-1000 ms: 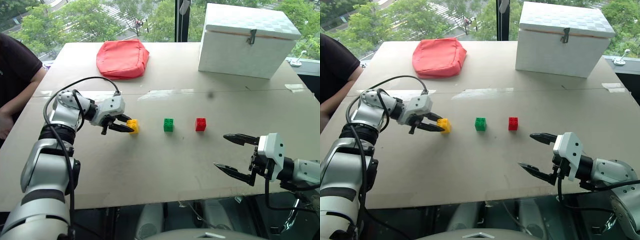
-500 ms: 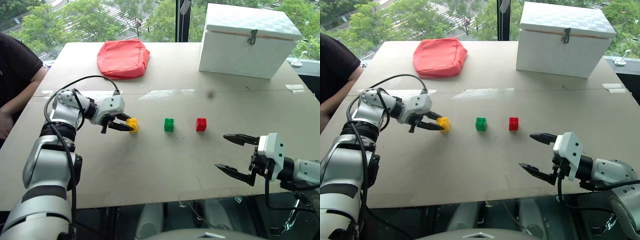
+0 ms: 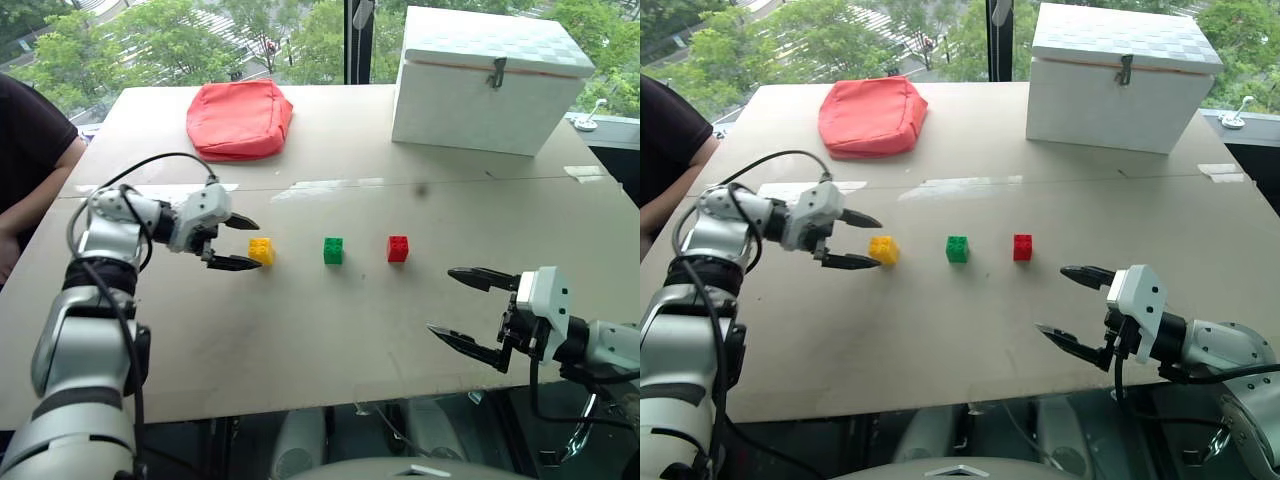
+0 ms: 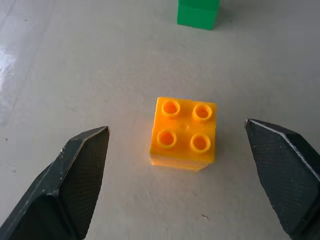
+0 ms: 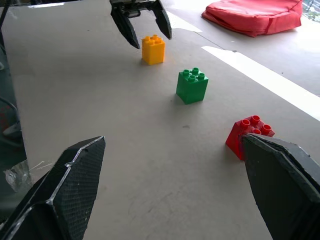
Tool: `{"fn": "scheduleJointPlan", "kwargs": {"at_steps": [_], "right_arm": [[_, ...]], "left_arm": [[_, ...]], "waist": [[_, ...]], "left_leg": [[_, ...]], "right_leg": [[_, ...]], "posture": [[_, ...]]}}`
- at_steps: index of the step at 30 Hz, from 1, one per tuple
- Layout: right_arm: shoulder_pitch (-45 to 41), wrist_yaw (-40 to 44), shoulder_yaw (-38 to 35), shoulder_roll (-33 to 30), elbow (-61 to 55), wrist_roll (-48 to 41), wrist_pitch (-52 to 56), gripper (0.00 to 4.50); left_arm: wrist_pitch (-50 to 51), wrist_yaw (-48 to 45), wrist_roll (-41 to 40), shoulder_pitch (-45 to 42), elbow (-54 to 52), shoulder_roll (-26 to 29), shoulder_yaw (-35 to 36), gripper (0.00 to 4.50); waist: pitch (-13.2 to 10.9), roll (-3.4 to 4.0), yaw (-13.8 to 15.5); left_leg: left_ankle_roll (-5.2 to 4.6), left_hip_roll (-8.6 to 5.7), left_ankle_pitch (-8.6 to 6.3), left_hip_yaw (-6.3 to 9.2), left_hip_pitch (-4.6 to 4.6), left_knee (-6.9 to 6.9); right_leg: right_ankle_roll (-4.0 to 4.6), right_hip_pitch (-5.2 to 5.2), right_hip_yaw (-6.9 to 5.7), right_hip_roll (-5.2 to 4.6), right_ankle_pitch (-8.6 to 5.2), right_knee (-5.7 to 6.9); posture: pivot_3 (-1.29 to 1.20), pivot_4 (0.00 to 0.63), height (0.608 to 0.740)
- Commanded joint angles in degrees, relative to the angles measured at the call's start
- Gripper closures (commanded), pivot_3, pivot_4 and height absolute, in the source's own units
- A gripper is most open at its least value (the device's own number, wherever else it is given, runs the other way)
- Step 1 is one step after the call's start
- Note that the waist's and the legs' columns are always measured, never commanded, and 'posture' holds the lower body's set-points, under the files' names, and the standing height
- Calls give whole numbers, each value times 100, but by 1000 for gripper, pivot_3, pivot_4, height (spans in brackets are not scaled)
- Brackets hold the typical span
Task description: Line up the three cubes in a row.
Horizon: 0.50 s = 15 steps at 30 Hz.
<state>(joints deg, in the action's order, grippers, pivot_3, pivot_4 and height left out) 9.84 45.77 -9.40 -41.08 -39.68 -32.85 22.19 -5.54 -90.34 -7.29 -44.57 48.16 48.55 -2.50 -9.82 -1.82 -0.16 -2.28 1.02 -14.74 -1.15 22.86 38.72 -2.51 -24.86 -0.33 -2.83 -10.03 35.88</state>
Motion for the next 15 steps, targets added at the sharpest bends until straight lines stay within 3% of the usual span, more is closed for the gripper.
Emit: {"fn": "scheduleJointPlan", "kwargs": {"at_steps": [1, 4, 8, 12, 15], "right_arm": [[-192, -359, -258, 140, 45, -68, 62, 0], [-352, -675, -363, 238, 213, 32, 151, 0], [-346, -1097, -528, 415, 312, 137, 260, 0], [33, -997, -699, 243, 353, 232, 325, 0], [408, -711, -951, 39, 451, 277, 294, 0]], "left_arm": [[1233, 996, -771, 804, -1668, 106, 961, 64], [2559, 2313, -1485, 1875, -3446, -152, 2043, 64], [4108, 3945, -2682, 3420, -6180, -963, 3269, 64], [4700, 4781, -3300, 4580, -7779, -1536, 3525, 64], [4730, 4907, -3420, 5461, -8475, -1721, 3493, 64]], "waist": [[0, 1, -1], [1, 0, -4], [1, 1, -4], [4, 2, 81], [8, 9, 91]], "left_leg": [[0, 1, 0, 1, -2, 0], [0, 4, 0, 2, -5, 0], [1, 3, 0, 0, -5, -1], [1, 0, -1, 5, -10, -1], [1, -1, -1, 0, -24, -1]], "right_leg": [[0, 0, 1, -1, 0, 0], [-1, 1, 2, -6, 0, 0], [14, 0, 1, -18, 11, -5], [23, 6, -2, -22, 6, -1], [19, 16, 1, -15, -15, -1]], "posture": [[0, 150, 740], [0, 150, 740], [0, 150, 740], [0, 150, 740], [0, 150, 740]]}}
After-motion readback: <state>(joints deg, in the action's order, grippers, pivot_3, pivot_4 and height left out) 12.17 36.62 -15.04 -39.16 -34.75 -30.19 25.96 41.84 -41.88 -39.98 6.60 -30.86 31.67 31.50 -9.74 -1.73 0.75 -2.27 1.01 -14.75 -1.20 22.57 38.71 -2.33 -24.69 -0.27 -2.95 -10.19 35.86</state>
